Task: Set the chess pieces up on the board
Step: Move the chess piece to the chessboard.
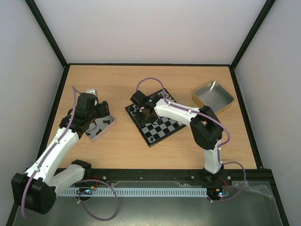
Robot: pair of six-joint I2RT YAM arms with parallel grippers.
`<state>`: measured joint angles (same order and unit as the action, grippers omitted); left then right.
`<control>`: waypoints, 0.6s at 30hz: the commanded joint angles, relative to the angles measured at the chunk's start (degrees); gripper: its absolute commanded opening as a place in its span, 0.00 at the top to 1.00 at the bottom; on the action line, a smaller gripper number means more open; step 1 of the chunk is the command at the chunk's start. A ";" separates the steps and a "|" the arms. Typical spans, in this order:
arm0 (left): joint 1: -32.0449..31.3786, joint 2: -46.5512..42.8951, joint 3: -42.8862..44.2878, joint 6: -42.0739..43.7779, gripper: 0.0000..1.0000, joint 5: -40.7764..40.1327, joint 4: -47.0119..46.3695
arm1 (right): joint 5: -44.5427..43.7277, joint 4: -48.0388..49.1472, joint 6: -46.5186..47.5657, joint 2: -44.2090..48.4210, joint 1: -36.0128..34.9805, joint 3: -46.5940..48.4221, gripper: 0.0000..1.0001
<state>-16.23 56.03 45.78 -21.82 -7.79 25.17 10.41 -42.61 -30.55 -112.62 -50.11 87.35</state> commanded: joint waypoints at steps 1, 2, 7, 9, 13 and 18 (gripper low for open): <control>-0.29 0.07 -0.77 0.64 0.17 -0.38 -0.56 | -0.79 0.56 -0.56 -0.37 -0.45 -0.25 0.89; -0.22 0.10 -0.76 0.64 0.17 -0.38 -0.63 | -0.93 0.54 -0.57 -0.40 -0.58 -0.25 0.89; -0.23 0.06 -0.78 0.64 0.16 -0.36 -0.62 | -1.42 0.54 -0.57 -0.59 -0.60 -0.13 0.89; -0.22 0.10 -0.78 0.64 0.17 -0.38 -0.65 | -1.73 0.65 -0.65 -0.72 -0.60 -0.08 0.89; -0.24 0.09 -0.69 0.64 0.17 -0.46 -0.65 | -2.12 0.21 -0.57 -0.86 -0.64 0.01 0.87; -0.28 0.25 -0.65 0.56 0.16 -0.46 -0.60 | -1.75 0.01 -0.48 -0.60 -0.81 0.12 0.78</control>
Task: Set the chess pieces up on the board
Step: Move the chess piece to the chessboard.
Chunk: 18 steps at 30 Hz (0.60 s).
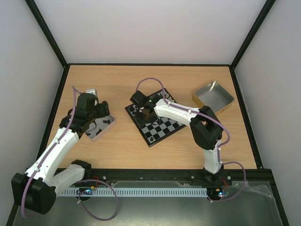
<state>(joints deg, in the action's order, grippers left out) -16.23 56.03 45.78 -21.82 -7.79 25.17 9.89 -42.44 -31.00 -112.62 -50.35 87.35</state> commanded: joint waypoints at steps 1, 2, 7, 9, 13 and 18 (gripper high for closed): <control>-0.29 0.29 -0.69 0.49 0.17 -0.47 -0.60 | -1.01 0.01 -0.02 -0.44 -0.57 0.22 0.76; -0.28 0.29 -0.69 0.47 0.17 -0.39 -0.64 | -0.81 0.16 -0.09 -0.19 -0.57 0.31 0.75; -0.19 0.33 -0.60 0.41 0.17 -0.34 -0.73 | -1.36 0.67 -0.33 0.57 -0.59 0.71 0.72; -0.24 0.42 -0.55 0.38 0.16 -0.38 -0.71 | -1.84 0.54 -0.36 0.48 -0.61 0.58 0.72; -0.21 0.44 -0.58 0.37 0.16 -0.38 -0.70 | -1.92 0.30 -0.29 -0.41 -0.57 0.11 0.72; -0.24 0.42 -0.54 0.47 0.16 -0.46 -0.70 | -0.98 0.18 -0.21 -1.10 -0.69 0.35 0.73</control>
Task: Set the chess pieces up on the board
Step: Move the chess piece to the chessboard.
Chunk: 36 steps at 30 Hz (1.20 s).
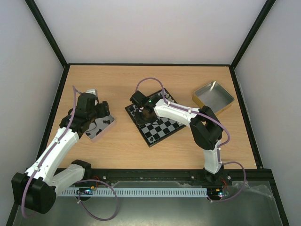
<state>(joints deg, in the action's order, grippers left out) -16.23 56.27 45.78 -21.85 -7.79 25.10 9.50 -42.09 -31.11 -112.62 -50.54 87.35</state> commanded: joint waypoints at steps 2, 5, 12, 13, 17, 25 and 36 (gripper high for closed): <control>-0.22 0.21 -0.55 0.49 0.16 -0.45 -0.67 | -0.17 -0.21 0.08 -1.26 -0.59 0.40 0.73; -0.21 0.22 -0.59 0.58 0.16 -0.47 -0.65 | 0.35 -0.64 0.46 -1.77 -0.74 0.45 0.73; -0.25 0.10 -0.56 0.52 0.16 -0.60 -0.58 | -0.79 -1.04 0.72 -3.04 -1.13 0.70 0.79; -0.21 0.15 -0.59 0.57 0.16 -0.53 -0.58 | -1.39 -0.82 0.52 -2.92 -1.06 0.70 0.82; -0.24 0.08 -0.55 0.56 0.16 -0.63 -0.52 | -3.14 0.30 0.13 -2.43 -1.05 0.99 0.87; -0.26 0.09 -0.51 0.57 0.16 -0.64 -0.56 | -6.72 1.72 -0.26 -3.84 -1.13 2.99 0.89; -0.28 0.04 -0.61 0.58 0.16 -0.91 -0.58 | -6.28 2.18 -0.15 -7.12 -1.08 5.42 0.87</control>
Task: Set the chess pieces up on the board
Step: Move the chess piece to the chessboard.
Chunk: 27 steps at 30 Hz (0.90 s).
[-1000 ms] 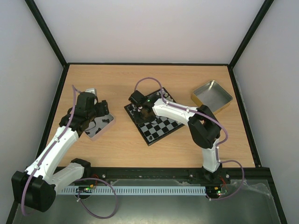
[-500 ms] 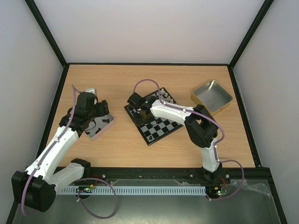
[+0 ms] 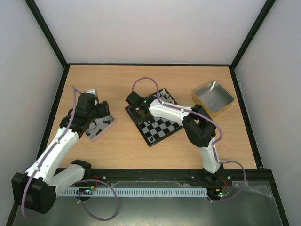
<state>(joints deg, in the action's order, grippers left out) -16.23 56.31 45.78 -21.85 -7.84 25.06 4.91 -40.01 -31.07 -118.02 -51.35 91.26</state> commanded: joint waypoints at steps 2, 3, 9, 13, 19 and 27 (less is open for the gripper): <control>-0.19 -0.05 -0.59 0.58 0.16 -0.85 -0.54 | -1.74 0.05 -0.21 -1.85 -0.26 1.59 0.86; -0.23 -0.01 -0.56 0.58 0.16 -0.84 -0.54 | -1.76 -0.05 -0.24 -1.98 -0.27 1.70 0.85; -0.21 -0.04 -0.66 0.67 0.16 -0.86 -0.50 | -3.00 -1.71 -0.31 -2.08 -0.25 2.28 0.85; -0.28 0.03 -0.57 0.67 0.16 -0.87 -0.53 | -2.78 -2.80 -0.20 -1.66 -0.27 2.36 0.85; -0.24 -0.02 -0.59 0.58 0.16 -0.71 -0.47 | -0.48 -2.14 0.04 -1.16 -0.28 2.48 0.80; -0.25 0.04 -0.50 0.78 0.16 0.01 -0.54 | -0.44 -1.85 -0.95 1.06 -0.30 3.09 0.61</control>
<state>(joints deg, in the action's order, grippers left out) -16.23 56.31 45.78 -21.82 -7.94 25.06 5.39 -40.56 -31.40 -118.96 -51.37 92.55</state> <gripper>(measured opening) 0.842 0.346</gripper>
